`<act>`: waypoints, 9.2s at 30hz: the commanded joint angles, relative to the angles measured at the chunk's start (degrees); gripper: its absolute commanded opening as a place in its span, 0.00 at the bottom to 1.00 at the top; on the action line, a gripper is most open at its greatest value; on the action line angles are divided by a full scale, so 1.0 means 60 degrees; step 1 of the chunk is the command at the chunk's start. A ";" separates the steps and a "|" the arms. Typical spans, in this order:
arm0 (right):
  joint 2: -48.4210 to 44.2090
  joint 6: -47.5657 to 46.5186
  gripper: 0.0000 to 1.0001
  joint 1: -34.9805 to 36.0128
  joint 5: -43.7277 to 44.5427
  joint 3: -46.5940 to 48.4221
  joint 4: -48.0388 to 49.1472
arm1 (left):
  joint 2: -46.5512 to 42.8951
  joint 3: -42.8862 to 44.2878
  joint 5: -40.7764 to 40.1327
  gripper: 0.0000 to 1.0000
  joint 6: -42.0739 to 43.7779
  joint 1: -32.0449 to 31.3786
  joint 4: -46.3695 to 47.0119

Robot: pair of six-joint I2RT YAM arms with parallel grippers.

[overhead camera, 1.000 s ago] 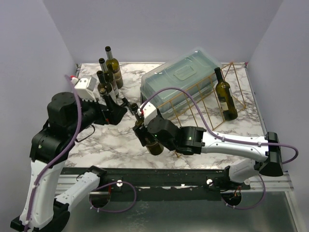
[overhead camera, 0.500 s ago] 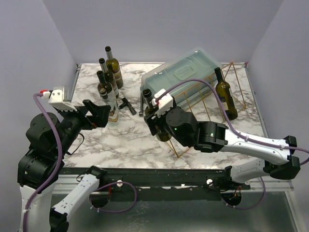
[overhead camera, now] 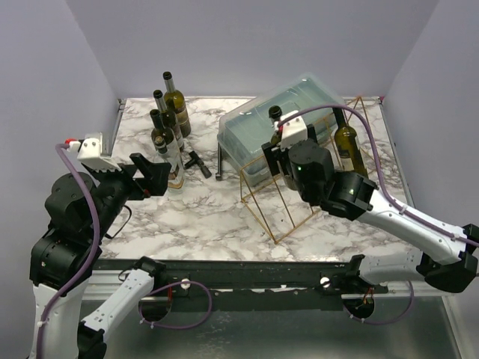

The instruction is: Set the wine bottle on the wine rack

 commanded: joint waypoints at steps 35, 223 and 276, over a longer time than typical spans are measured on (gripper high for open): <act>0.2006 0.0460 0.01 -0.9664 0.1073 0.1468 -0.0392 | 0.1396 -0.2602 0.0408 0.99 0.1850 -0.0053 0.1929; -0.3982 0.5955 1.00 -0.3057 -0.6668 -0.3112 -0.0413 | 0.3635 -0.3988 -0.0606 0.97 0.1180 0.2470 0.7559; -0.3627 0.6185 1.00 -0.3053 -0.8678 -0.4423 -0.0397 | 0.3573 -0.3636 0.0595 0.00 0.2380 0.2349 0.5959</act>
